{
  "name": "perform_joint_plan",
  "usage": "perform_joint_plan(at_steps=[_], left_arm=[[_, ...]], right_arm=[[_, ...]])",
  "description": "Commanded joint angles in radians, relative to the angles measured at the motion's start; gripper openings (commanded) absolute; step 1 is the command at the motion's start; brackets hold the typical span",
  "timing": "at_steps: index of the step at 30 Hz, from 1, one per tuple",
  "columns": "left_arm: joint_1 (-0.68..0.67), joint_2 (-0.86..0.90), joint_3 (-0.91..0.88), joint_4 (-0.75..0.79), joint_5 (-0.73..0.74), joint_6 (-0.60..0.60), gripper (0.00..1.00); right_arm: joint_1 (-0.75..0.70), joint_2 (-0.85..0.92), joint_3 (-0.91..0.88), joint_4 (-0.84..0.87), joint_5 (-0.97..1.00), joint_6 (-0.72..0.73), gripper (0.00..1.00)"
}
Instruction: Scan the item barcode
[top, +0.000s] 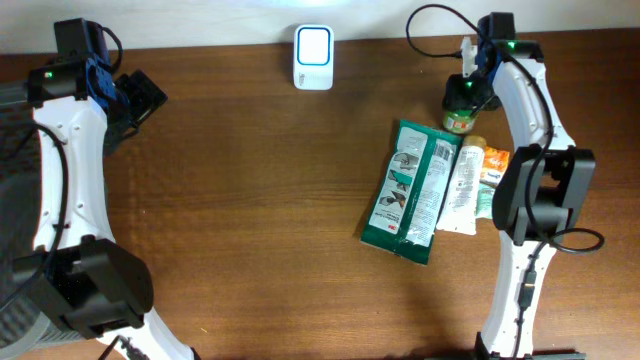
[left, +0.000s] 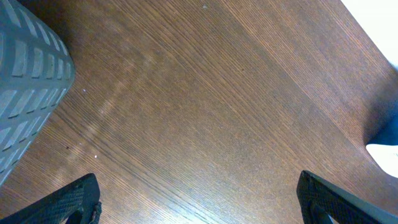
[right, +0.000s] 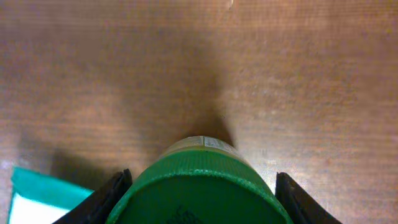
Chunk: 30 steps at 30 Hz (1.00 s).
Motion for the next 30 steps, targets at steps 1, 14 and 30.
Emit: perform_joint_plan(at_steps=[1,14,30], left_arm=[[0.002,-0.015,0.016,-0.002,-0.008,0.016,0.99],[0.002,-0.015,0.016,-0.002,-0.008,0.016,0.99],[0.002,-0.015,0.016,-0.002,-0.008,0.016,0.99]], right_arm=[[0.005,-0.01,0.002,-0.003,-0.04,0.016,0.54],[0.111,-0.575,0.39,-0.615,-0.057,0.016,0.98],[0.176,-0.923,0.016,-0.316,0.04,0.013,0.98]])
